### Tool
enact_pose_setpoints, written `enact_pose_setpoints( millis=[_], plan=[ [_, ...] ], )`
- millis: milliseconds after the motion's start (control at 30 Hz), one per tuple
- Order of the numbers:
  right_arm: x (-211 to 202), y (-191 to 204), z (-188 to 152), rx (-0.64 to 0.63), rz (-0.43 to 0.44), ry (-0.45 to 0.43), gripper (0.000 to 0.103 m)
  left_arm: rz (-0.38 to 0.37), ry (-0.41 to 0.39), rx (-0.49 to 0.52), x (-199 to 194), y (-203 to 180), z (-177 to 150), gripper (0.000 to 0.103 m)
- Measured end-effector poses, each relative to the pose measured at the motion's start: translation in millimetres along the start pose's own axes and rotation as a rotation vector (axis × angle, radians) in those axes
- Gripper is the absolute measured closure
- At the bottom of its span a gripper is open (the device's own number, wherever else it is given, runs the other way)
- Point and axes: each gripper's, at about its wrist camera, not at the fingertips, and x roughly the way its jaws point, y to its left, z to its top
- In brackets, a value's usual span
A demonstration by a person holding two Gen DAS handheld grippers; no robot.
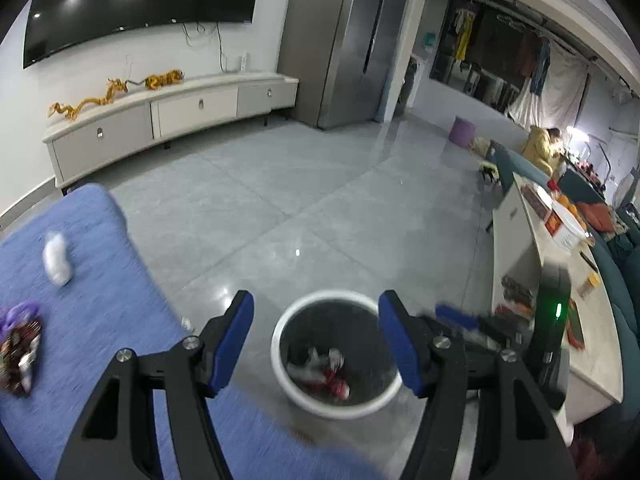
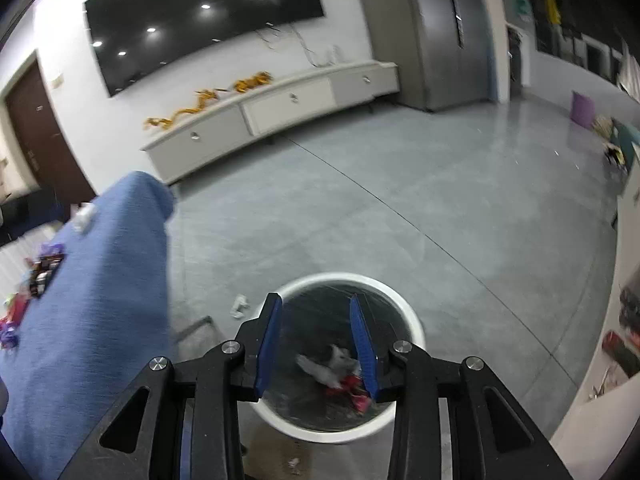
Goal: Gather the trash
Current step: 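Carry both items over the bin and open both tools to release, then grasp the purple wrapper with left tool while right tool grasps brown chocolate wrapper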
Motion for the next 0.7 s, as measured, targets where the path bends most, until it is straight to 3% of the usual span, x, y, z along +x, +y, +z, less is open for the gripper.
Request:
enact_pose_setpoints(
  millis=[167,333,567,700],
  plan=[
    [-21.0,44.2,9.9,-0.064,0.056,-0.041,0.069,0.085,-0.018,0.031,-53.9,29.4,-28.2,0.04],
    [-32.8,96.5,16.3,-0.128,0.118,-0.066,0.068,0.194,-0.051,-0.058,-107.4,86.1,-64.0,0.04],
    [-22.0,169.8,17.9,-0.219,0.205,-0.035,0.064,0.387,-0.057,-0.28,-165.8,179.9,-136.0,0.04],
    [-4.1,210.8,13.8,-0.269,0.261,0.005,0.061,0.432,-0.032,-0.416,-178.7,223.7,-168.3,0.04]
  ],
)
